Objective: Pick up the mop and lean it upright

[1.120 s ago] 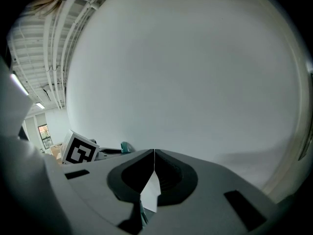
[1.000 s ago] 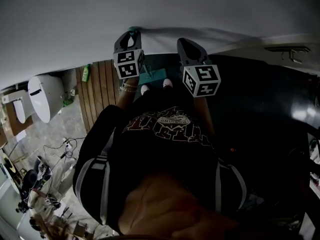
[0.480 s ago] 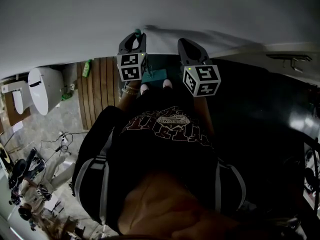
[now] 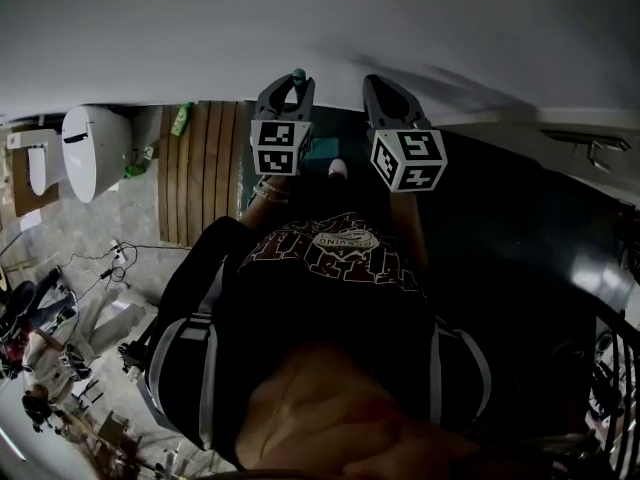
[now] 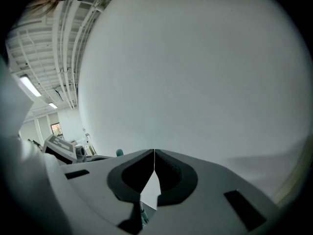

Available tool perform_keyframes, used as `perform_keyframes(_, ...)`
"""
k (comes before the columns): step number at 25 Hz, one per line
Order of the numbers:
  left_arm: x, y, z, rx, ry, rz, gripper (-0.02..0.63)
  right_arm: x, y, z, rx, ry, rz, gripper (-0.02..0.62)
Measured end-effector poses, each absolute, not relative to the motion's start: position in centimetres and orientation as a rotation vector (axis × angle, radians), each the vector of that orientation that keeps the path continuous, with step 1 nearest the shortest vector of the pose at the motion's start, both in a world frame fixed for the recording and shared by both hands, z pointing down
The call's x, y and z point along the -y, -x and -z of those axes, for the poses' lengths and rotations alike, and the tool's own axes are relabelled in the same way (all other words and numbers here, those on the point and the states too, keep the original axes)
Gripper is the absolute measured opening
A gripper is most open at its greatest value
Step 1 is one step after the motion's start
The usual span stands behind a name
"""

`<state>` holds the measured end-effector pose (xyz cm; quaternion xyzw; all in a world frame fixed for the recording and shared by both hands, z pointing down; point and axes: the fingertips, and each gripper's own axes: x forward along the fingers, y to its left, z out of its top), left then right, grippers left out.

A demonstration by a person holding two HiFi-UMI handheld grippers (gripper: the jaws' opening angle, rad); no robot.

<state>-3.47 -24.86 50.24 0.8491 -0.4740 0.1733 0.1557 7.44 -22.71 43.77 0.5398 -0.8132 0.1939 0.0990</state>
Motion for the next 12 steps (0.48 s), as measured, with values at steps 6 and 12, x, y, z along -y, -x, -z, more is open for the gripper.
perform_keyframes(6, 22.9, 3.7, -49.9, 1.348, -2.436, -0.497, 0.152, 22.4, -6.3, -43.6, 2.436, -1.549, -0.565, 0.018)
perform_keyframes(12, 21.6, 4.3, -49.7, 1.357, -2.43, -0.49, 0.152, 21.9, -5.7, -43.8, 2.448, -1.519, -0.57, 0.018)
